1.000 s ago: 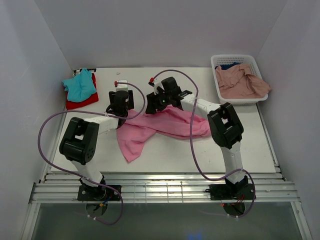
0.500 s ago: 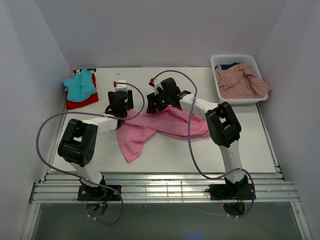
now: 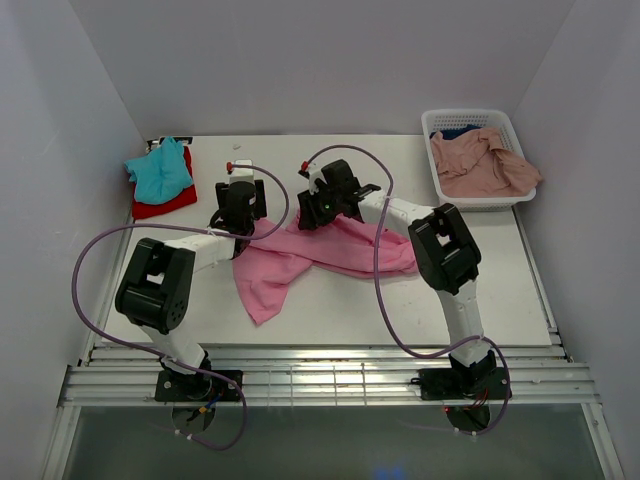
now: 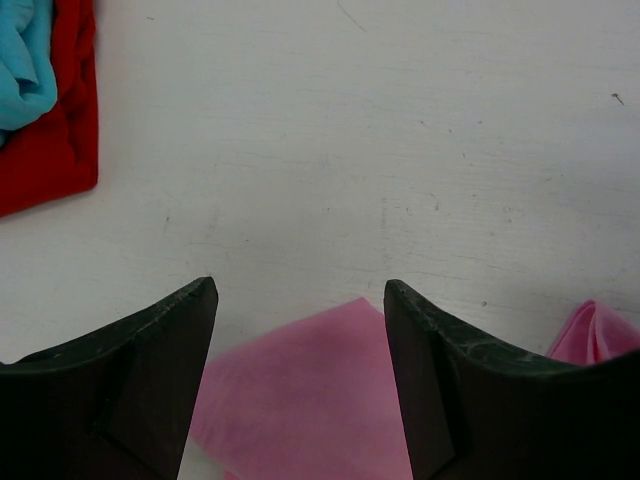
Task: Fold and stack the t-shirts
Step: Flatten the tshirt out
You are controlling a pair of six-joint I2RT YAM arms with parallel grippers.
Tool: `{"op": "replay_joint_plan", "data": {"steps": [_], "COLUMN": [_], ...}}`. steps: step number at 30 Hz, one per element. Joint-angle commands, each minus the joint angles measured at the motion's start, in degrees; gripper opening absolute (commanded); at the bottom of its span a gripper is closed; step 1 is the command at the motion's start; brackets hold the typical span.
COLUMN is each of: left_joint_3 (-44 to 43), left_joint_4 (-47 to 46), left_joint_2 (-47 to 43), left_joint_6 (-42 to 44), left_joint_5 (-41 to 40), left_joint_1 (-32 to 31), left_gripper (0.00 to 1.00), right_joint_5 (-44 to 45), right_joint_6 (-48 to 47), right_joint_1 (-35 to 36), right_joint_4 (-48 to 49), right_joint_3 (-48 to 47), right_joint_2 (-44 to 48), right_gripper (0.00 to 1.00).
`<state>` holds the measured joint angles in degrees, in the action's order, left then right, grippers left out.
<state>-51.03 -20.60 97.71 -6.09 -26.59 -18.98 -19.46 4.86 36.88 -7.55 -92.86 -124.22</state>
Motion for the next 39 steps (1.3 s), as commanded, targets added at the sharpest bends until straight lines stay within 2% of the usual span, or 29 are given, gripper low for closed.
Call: {"op": "replay_joint_plan", "data": {"steps": [1,6,10,14,17,18,24,27,33,39], "left_joint_3": [0.6,0.8,0.8,0.2,-0.3,-0.5,-5.7,-10.0,-16.4,-17.4], "left_joint_4": [0.0,-0.1,-0.1,-0.1,-0.2,-0.3,-0.5,-0.2,1.3,5.9], "left_joint_2": [-3.5,-4.0,-3.8,-2.4,-1.4,-1.1,4.7,10.0,18.8,19.2], "left_joint_6": [-0.5,-0.5,-0.6,-1.3,-2.3,-2.7,-2.5,-0.9,1.5,4.3], "left_joint_5": [-1.0,-1.6,-1.9,-0.9,0.9,1.5,6.6,6.9,5.1,-2.4], "left_joint_1": [-0.3,-0.3,-0.3,-0.3,-0.3,-0.3,-0.4,-0.5,-1.0,-2.3], "left_gripper": [0.78,0.78,0.78,0.78,0.78,0.78,0.78,0.78,0.78,0.75], "right_joint_5": [0.0,-0.3,0.8,5.9,15.7,21.5,37.7,42.2,44.3,45.7], "right_joint_6": [-0.8,-1.3,-1.7,-1.9,-3.3,-3.5,-3.4,-3.0,-1.4,-0.2], "right_joint_1": [0.4,0.5,0.4,0.4,0.1,-0.1,-2.3,-3.1,-3.9,-4.4], "right_joint_4": [0.1,-0.8,-0.9,-1.6,-5.1,-6.2,-10.5,-11.7,-12.4,-12.4], "right_joint_3": [0.3,-0.3,-0.5,-0.7,-1.4,-1.7,2.5,5.3,9.7,13.0], "right_joint_2": [-1.0,-1.7,-1.5,1.3,6.0,7.2,18.6,22.5,25.8,26.9], "right_gripper": [0.48,0.4,0.08,0.08,0.08,0.08,0.08,0.08,0.08,0.08]}}
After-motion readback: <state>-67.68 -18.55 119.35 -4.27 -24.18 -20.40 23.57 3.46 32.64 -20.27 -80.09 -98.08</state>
